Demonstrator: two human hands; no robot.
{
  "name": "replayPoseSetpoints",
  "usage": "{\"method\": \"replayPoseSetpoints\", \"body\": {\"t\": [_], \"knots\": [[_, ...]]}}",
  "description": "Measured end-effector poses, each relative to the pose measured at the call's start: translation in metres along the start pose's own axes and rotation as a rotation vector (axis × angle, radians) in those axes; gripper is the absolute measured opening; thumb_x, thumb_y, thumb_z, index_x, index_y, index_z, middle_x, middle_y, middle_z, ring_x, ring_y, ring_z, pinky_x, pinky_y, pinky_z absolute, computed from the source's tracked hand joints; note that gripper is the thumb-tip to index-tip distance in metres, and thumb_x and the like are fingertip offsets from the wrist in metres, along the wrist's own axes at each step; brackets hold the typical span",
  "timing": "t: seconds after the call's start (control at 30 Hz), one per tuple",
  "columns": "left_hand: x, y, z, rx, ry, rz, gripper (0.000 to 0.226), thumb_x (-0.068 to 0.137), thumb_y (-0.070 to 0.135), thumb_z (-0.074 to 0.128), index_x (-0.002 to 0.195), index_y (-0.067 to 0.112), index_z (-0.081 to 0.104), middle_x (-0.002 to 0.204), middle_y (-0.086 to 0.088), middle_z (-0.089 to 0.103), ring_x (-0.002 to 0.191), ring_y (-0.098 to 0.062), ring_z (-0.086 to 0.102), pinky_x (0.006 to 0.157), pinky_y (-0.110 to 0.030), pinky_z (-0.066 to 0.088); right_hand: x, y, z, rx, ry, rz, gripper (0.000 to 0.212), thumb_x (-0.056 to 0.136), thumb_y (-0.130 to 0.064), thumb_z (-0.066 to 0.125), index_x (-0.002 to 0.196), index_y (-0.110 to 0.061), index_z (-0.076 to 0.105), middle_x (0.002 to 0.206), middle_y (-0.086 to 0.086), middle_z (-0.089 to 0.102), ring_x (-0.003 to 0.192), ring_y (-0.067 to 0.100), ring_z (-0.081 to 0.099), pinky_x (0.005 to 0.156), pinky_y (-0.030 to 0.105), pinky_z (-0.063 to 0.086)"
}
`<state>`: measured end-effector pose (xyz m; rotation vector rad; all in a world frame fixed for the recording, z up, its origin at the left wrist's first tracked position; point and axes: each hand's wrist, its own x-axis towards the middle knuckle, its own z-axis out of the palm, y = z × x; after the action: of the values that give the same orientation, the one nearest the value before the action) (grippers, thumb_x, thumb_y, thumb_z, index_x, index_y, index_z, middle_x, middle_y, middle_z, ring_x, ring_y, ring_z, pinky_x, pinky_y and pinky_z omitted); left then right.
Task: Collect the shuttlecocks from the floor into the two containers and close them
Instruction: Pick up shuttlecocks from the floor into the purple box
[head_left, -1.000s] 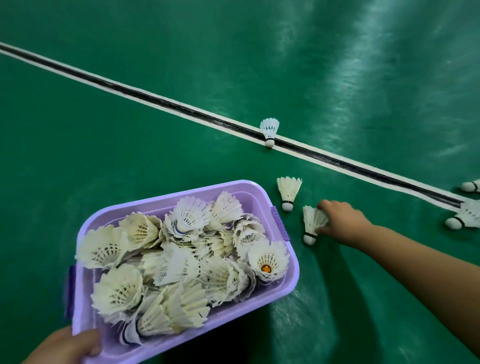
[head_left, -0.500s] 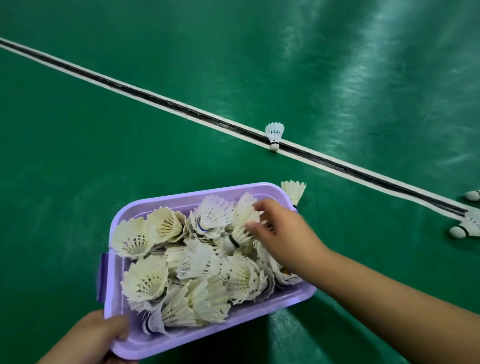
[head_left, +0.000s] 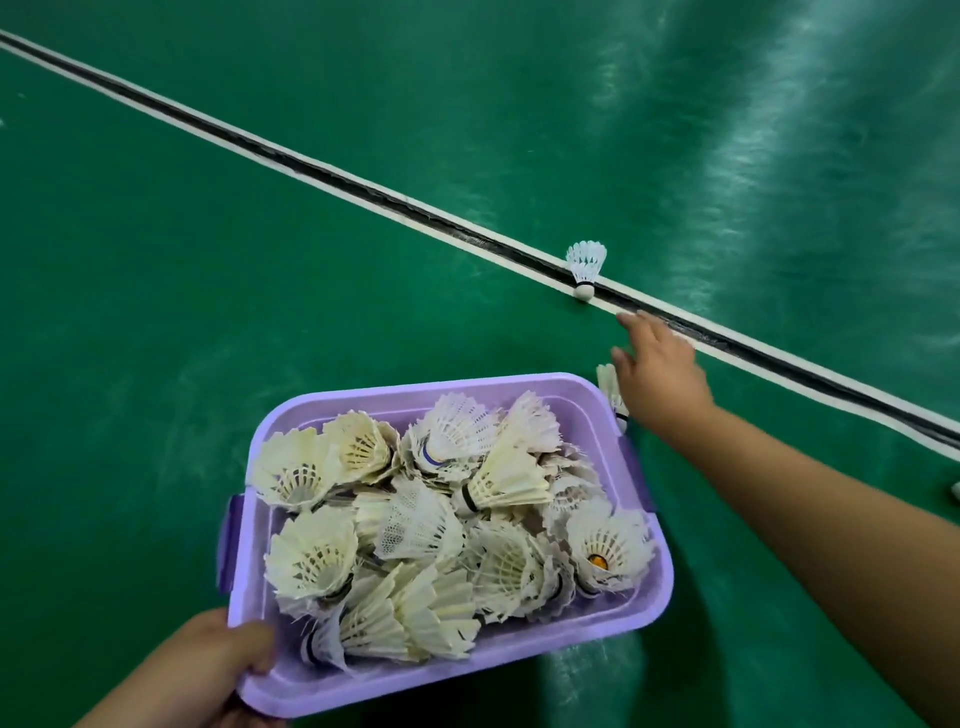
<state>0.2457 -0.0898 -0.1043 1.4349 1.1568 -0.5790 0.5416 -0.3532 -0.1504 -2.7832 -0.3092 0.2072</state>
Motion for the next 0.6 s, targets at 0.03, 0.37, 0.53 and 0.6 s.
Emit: {"method": "replayPoseSetpoints", "body": {"t": [0.03,0.37,0.53,0.6], "knots": [[0.001,-0.002,-0.002,-0.006,-0.011,-0.001,0.044,0.065,-0.012,0.059,0.025,0.005,0.049,0.037,-0.013,0.041,0.036,-0.018,0.041,0.051,-0.027,0.034,0.01,0.013,0.007,-0.08,-0.16,0.043,0.05,0.096,-0.029,0.043,0.144,-0.023,0.028,0.151,0.005,0.03,0.135,0.032,0.029,0.107,0.048,0.031],[0.001,-0.007,-0.004,-0.123,-0.054,0.006,0.033,0.079,-0.02,0.041,0.049,-0.009,0.049,0.036,-0.018,0.042,0.023,-0.023,0.042,0.027,-0.025,0.041,-0.01,0.035,0.008,0.04,-0.078,0.138,0.019,0.089,-0.012,0.053,0.105,-0.009,0.063,0.112,0.016,0.062,0.099,0.031,0.057,0.078,0.03,0.042],[0.001,-0.002,-0.002,-0.027,-0.01,0.042,0.034,0.078,-0.018,0.048,0.047,-0.004,0.047,0.038,-0.011,0.038,0.023,-0.017,0.037,0.028,-0.018,0.035,-0.042,-0.009,-0.051,0.629,0.211,-0.019,0.006,0.089,-0.014,0.058,0.086,-0.019,0.06,0.08,-0.002,0.061,0.068,0.014,0.05,0.062,0.026,0.041],[0.002,0.002,0.005,-0.014,-0.028,0.046,0.027,0.073,-0.018,0.053,0.049,-0.005,0.047,0.039,-0.013,0.04,0.024,-0.018,0.038,0.028,-0.02,0.036,-0.059,-0.025,-0.056,0.551,0.046,-0.144,0.004,0.088,-0.015,0.061,0.088,-0.019,0.062,0.079,-0.009,0.061,0.07,0.011,0.055,0.064,0.022,0.046]]}}
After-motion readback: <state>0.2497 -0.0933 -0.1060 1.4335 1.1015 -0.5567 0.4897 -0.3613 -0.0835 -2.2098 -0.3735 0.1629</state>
